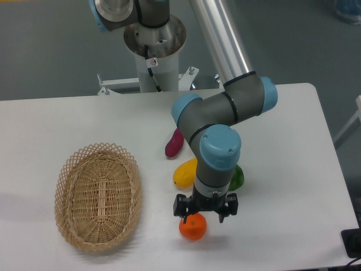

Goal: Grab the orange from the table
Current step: 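Lower the gripper over the orange and close on it, then hold the orange closed in the gripper, then lift the orange and carry it up beside the bok choy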

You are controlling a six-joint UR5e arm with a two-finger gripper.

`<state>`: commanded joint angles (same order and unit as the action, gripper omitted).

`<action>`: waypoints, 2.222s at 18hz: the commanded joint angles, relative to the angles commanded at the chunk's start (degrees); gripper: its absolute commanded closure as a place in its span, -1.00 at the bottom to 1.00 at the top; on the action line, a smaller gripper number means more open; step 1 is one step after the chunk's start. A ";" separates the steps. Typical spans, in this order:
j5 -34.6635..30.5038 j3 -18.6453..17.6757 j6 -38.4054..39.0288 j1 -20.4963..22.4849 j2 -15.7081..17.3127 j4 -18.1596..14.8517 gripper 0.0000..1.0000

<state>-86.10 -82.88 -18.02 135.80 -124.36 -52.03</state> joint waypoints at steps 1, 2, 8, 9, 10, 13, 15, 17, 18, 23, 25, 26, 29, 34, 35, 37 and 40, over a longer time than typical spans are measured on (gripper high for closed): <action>-2.20 0.43 0.17 -1.14 -1.04 0.52 -1.00; -3.62 0.43 0.61 -1.41 -1.66 0.70 -1.00; -4.16 0.61 2.81 -2.82 -2.99 1.49 -1.00; -3.81 0.52 3.07 -2.73 -3.08 2.10 -1.00; -3.03 0.44 3.16 -2.82 -3.25 2.28 -1.00; -3.11 0.26 3.25 -2.91 -4.13 2.29 -1.00; -3.19 0.26 3.08 -2.91 -4.22 2.29 -1.00; -3.28 0.17 3.08 -2.91 -4.31 2.29 -1.00; -3.37 0.17 3.16 -2.91 -4.48 2.37 -1.00; -3.63 0.17 3.17 -2.91 -5.36 2.46 -1.00; -3.63 0.17 3.08 -2.91 -5.36 2.46 -0.99; -3.63 0.26 3.08 -2.91 -5.71 2.55 -0.95; -3.98 0.00 2.99 -2.82 -5.98 3.52 -0.77; -4.42 -0.27 2.99 -2.82 -5.63 3.52 -0.38; -4.42 -0.27 2.99 -2.82 -5.54 3.52 -0.35; -4.51 -0.27 2.64 -2.82 -5.36 3.52 -0.34; -6.00 0.69 1.33 -2.82 -3.00 3.52 -0.32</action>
<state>-92.11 -82.18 -16.69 132.98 -127.36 -48.52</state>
